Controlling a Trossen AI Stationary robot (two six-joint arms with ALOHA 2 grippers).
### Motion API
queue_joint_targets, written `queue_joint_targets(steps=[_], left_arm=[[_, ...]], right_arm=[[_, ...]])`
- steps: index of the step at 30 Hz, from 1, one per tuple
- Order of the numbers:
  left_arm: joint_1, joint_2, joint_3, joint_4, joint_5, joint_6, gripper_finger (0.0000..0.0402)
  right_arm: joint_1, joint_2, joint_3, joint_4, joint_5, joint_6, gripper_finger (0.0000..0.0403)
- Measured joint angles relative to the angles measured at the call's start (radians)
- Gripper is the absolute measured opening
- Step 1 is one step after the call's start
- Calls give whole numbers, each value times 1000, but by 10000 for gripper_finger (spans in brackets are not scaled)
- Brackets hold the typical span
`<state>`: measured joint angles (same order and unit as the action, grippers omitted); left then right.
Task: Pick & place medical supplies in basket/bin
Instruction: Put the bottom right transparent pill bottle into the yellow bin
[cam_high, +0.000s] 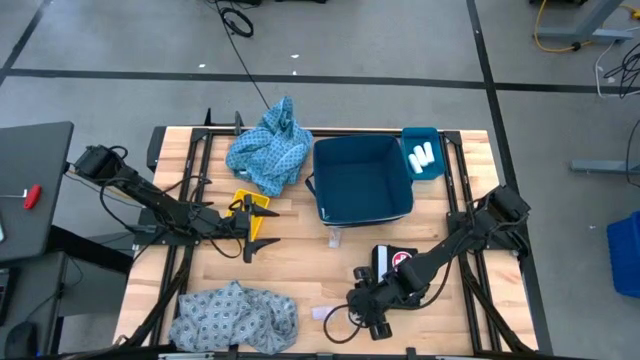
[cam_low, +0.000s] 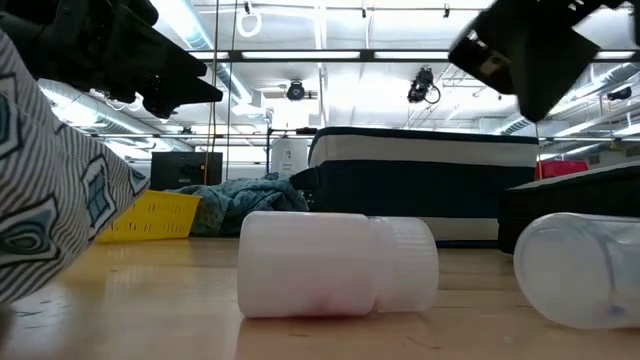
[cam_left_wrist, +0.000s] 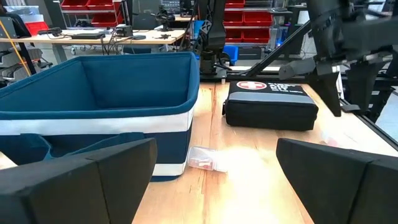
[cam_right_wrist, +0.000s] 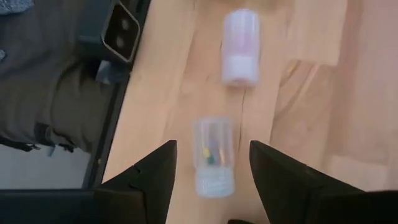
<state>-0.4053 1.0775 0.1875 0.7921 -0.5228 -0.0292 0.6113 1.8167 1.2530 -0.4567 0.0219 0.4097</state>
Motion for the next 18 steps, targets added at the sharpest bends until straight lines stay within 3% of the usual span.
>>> queue_joint_targets(steps=[9, 18], left_arm=[[0, 0, 0, -6, 0, 0, 334], [0, 0, 0, -5, 0, -1, 334]], right_arm=[[15, 90, -1, -2, -31, 31, 211], [15, 99, -1, 2, -38, 30, 211]])
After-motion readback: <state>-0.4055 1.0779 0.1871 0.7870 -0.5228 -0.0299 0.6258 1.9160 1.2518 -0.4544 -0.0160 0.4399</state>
